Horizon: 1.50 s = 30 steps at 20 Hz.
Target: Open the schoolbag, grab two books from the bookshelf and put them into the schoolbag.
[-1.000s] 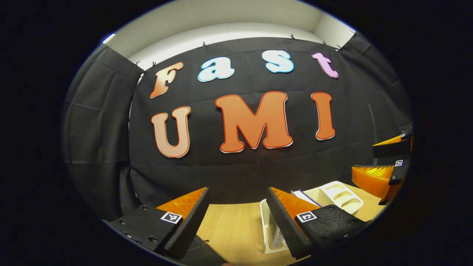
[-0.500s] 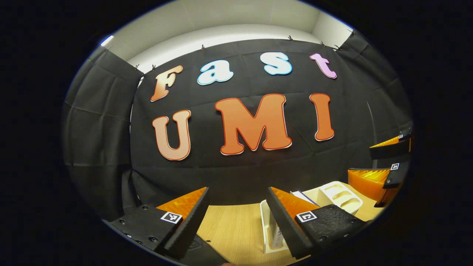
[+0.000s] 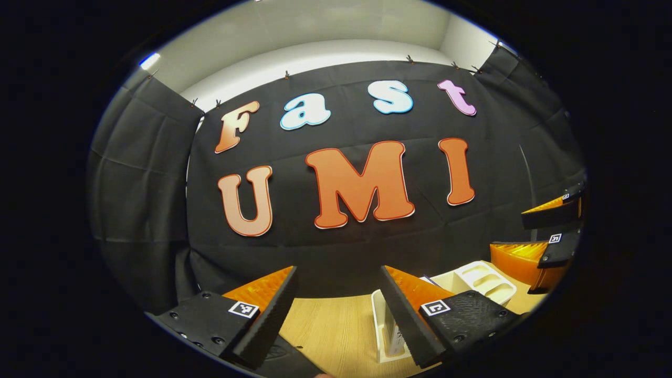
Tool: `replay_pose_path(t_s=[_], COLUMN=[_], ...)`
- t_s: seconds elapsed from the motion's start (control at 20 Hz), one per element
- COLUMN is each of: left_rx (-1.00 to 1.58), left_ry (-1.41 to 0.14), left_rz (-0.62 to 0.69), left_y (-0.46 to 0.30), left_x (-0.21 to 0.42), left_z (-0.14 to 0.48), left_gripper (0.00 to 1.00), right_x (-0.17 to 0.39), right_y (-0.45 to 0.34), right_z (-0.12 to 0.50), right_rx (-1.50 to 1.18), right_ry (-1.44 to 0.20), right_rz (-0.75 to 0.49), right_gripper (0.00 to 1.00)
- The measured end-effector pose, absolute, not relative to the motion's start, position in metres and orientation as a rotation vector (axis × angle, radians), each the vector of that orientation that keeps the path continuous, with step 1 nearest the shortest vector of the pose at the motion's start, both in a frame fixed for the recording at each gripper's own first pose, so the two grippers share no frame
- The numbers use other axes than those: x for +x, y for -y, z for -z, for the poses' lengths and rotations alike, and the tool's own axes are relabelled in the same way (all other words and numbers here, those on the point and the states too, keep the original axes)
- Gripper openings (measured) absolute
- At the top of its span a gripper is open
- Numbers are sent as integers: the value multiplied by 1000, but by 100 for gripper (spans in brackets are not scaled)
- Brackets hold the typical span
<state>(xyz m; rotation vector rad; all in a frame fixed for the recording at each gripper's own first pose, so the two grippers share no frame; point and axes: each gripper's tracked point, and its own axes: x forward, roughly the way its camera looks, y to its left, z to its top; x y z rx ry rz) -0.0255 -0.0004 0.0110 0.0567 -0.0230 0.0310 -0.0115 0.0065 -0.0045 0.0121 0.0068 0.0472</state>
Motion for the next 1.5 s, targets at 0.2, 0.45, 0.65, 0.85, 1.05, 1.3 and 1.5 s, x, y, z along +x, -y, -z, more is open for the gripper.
replay_pose_path(t_s=[0.2,0.45,0.65,0.85,1.05,1.3,1.5], left_rx=[58,74,86,95,181,305,393], left_ry=[23,29,12,-63,-94,-158,-230], left_rz=[-30,-39,-56,-103,-130,-168,-191], left_y=[1,-3,-10,-28,-40,-60,-75], left_x=[-24,-23,-18,-19,-29,-52,-76], left_z=[-11,-12,-6,17,36,70,101], left_gripper=[96,96,96,96,96,96,96], right_x=[-12,-11,-8,-6,-1,5,15], right_y=[-3,1,2,10,17,25,29], right_z=[6,8,9,12,25,36,43], right_rx=[19,24,27,29,18,14,7], right_ry=[-8,-12,-14,-15,-43,-60,-62], right_rz=[-39,-29,-30,-19,-25,-40,-60], right_gripper=[95,95,95,95,95,95,95])
